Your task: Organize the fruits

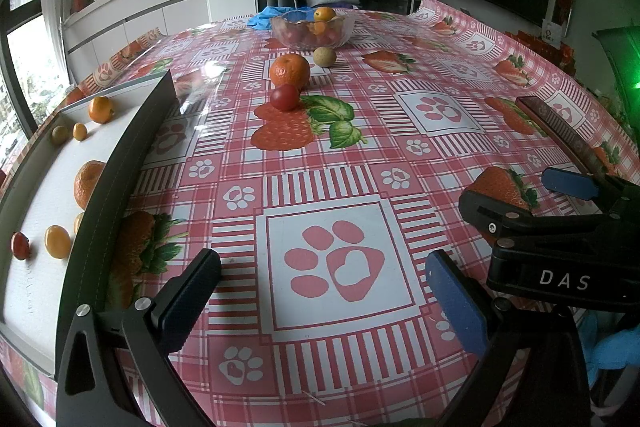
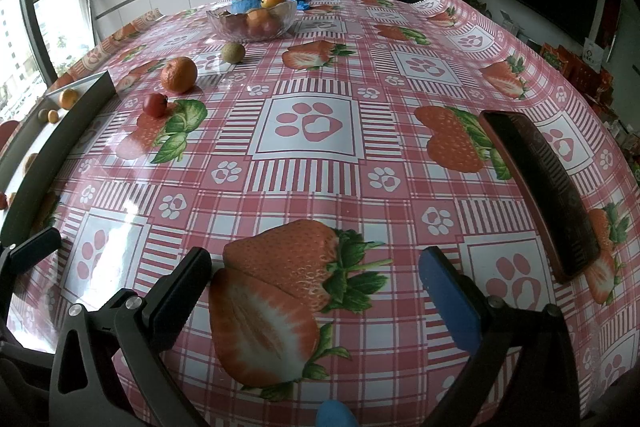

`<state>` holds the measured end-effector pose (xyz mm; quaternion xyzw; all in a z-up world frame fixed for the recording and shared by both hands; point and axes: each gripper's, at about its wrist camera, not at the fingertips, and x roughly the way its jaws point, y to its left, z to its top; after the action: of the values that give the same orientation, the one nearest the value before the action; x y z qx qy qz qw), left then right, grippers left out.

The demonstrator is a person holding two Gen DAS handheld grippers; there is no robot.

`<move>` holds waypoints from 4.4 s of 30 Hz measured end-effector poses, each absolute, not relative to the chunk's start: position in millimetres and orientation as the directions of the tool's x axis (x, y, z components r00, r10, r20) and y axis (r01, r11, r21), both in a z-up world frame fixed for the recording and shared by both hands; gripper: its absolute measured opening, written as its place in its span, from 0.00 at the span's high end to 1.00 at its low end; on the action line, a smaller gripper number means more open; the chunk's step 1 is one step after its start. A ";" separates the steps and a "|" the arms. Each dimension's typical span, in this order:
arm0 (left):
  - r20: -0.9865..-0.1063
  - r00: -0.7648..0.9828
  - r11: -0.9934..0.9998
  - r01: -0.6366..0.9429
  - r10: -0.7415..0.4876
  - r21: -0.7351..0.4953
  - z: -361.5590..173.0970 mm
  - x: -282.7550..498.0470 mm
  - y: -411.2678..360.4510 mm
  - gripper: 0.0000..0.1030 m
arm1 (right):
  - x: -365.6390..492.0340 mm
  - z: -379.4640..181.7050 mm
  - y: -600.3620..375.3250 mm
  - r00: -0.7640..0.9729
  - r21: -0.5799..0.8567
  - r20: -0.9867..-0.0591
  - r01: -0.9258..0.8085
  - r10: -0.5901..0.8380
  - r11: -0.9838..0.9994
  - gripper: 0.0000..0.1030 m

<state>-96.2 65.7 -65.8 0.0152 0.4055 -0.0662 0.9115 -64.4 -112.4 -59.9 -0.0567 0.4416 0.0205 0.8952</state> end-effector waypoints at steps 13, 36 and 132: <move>-0.741 0.662 0.991 0.133 -0.108 -0.026 -65.8 -96.3 65.8 0.00 | -64.9 -59.6 -112.4 0.610 -0.083 -0.792 -0.087 -0.013 0.993 0.00; -0.741 0.662 0.991 0.133 -0.108 -0.026 -65.6 -96.1 65.8 0.00 | -65.4 -59.8 -112.4 0.611 -0.083 -0.791 -0.088 -0.012 0.993 0.00; -0.835 0.527 0.983 0.010 -0.160 -0.182 -51.5 -21.7 136.4 0.77 | 101.3 -64.9 8.0 0.403 0.029 -0.906 -0.242 0.128 0.970 0.06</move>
<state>-21.7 136.4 -51.5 -0.0775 0.4840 -0.0487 0.8703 101.3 8.0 -64.9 -0.0535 0.5349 0.1107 0.8359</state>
